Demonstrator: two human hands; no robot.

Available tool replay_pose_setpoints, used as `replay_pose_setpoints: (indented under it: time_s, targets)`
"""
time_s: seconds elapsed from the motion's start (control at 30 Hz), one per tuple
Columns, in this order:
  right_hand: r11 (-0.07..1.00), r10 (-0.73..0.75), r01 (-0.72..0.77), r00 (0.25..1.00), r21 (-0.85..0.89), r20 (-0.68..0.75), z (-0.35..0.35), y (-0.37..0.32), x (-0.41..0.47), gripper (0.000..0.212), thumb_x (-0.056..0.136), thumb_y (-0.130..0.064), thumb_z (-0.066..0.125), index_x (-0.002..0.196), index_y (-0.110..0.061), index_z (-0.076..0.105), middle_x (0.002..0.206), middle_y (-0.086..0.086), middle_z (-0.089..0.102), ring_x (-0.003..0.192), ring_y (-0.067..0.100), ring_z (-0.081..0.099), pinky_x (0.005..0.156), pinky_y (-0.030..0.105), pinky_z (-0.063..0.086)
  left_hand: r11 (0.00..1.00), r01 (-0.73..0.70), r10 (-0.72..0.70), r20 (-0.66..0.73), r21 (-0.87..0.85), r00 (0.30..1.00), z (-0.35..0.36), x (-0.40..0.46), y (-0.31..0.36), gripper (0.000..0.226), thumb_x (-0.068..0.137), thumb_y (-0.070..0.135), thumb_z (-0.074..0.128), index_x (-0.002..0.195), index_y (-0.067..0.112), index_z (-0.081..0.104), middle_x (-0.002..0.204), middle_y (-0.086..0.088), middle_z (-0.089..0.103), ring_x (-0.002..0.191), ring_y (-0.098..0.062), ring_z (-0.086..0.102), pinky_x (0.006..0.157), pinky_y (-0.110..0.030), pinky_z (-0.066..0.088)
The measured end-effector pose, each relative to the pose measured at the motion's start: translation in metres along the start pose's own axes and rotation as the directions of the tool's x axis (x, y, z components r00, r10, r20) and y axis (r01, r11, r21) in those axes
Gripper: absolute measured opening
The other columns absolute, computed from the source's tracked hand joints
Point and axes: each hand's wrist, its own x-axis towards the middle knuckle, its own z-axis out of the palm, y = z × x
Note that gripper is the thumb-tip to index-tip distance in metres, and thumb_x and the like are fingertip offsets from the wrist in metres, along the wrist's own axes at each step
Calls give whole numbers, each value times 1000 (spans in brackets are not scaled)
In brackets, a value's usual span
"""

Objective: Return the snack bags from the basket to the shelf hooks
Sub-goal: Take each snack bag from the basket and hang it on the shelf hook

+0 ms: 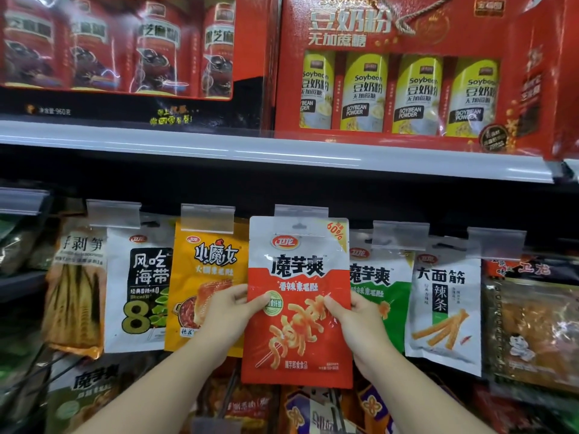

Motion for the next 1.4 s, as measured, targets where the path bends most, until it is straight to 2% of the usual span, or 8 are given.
replay_pose_setpoints:
  time_s: [0.13,0.47,0.63,0.87,1.1,1.23,1.33,1.4]
  targets:
    - [999,35,-35,999,1,1,-1,6,0,10,92,-20,62,92,-21,72,84,1,77,77,25,74,78,49,59,1000,19,-19,11,8,1000,3,-1,-6,5,87,14,69,86,18,70,73,4,77,56,-6,71,42,-15,49]
    - [997,73,-74,997,-14,-41,7,12,24,10,93,-20,61,91,-20,72,87,3,76,82,27,73,78,49,59,998,30,-28,-31,57,999,8,25,-16,4,87,14,69,84,16,70,80,-2,76,58,-6,72,44,-15,51]
    - [996,74,-77,995,-42,-69,15,16,40,11,93,-19,61,90,-18,71,89,5,75,83,27,71,76,44,59,997,42,-38,-64,65,997,7,48,-30,4,86,14,71,89,15,74,83,-4,78,71,-18,75,62,-30,58]
    - [995,95,-95,992,-4,-87,23,26,61,13,94,-17,61,85,-20,70,86,8,75,80,33,72,75,50,60,998,45,-40,-104,47,994,10,71,-41,6,85,13,72,91,12,74,80,-4,78,71,-20,75,63,-32,60]
    - [987,-17,-1,993,-160,-113,19,32,64,10,89,-23,67,79,-27,65,86,1,74,81,26,71,81,47,58,998,13,-5,-119,64,993,10,69,-51,14,83,18,74,91,7,72,90,-12,77,74,-20,75,71,-37,61]
    - [959,-63,32,993,-282,-102,12,32,55,10,90,-20,65,95,-22,57,88,-5,68,79,17,69,79,43,58,945,-19,96,-219,327,971,7,58,-50,41,84,25,74,116,3,63,106,-9,71,88,-18,66,76,-30,57]
    - [916,-122,64,985,-397,-121,7,29,48,25,90,-16,65,103,-25,45,89,-7,65,77,14,66,72,38,58,929,-70,150,-198,363,969,3,46,-49,31,87,19,70,115,7,63,92,0,68,87,-16,68,72,-29,58]
    - [873,-195,121,974,-472,-112,5,27,41,28,91,-14,63,105,-25,42,101,-5,63,83,12,60,68,30,53,905,-99,200,-208,414,957,-1,37,-48,32,88,18,69,118,11,61,96,2,66,85,-12,65,77,-35,59]
